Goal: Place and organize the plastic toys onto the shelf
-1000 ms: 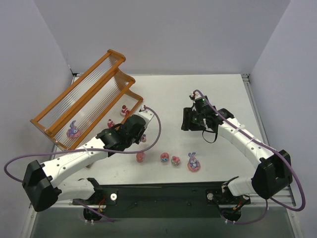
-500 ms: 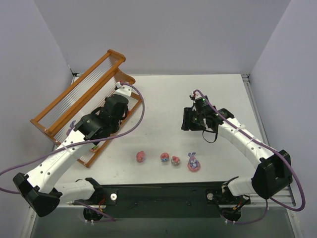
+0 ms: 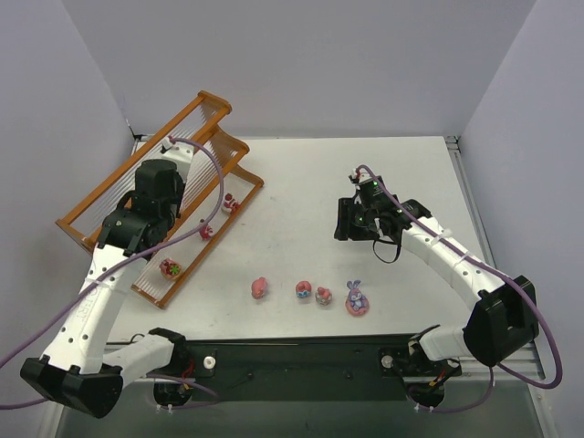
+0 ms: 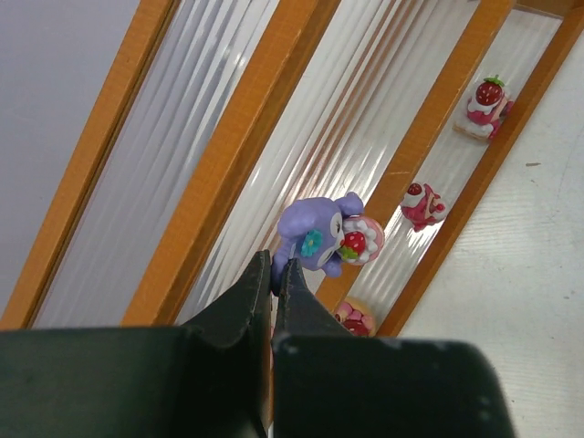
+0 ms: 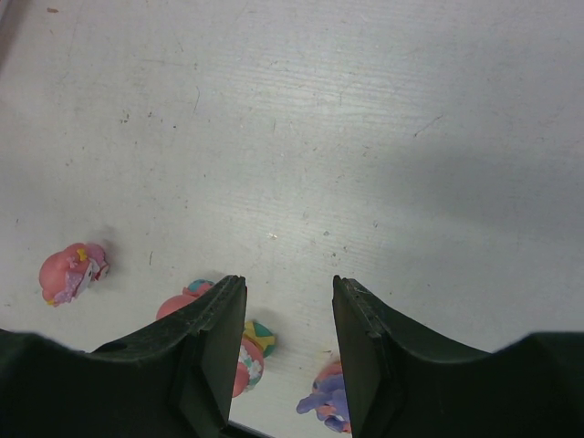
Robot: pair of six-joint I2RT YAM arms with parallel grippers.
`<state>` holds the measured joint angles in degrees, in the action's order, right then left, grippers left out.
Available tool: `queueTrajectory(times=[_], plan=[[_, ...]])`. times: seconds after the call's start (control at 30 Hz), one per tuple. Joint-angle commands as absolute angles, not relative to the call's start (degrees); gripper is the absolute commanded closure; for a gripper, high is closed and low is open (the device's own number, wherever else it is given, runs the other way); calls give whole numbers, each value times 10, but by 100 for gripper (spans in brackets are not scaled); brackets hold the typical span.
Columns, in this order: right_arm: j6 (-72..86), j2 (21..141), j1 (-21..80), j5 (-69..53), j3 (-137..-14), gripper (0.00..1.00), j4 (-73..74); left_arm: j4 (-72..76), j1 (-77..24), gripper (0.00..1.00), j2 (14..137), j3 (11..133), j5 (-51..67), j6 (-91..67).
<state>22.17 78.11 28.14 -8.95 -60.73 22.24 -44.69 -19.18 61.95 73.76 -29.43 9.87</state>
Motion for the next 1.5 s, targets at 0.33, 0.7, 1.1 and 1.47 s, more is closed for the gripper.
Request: queueTrajectory(times=[0.33,0.7,1.1,1.47], plan=[[212,778,272,-80,-615,57,239,-320,-135,100,642,698,-185,147],[211,780,267,-81,-612,57,238,-301,-133,100,668,700,-200,201],[214,784,266,-85,-613,57,238,-287,-125,100,686,690,-216,210],[216,787,266,-87,-613,57,237,-262,-125,100,689,672,-238,221]])
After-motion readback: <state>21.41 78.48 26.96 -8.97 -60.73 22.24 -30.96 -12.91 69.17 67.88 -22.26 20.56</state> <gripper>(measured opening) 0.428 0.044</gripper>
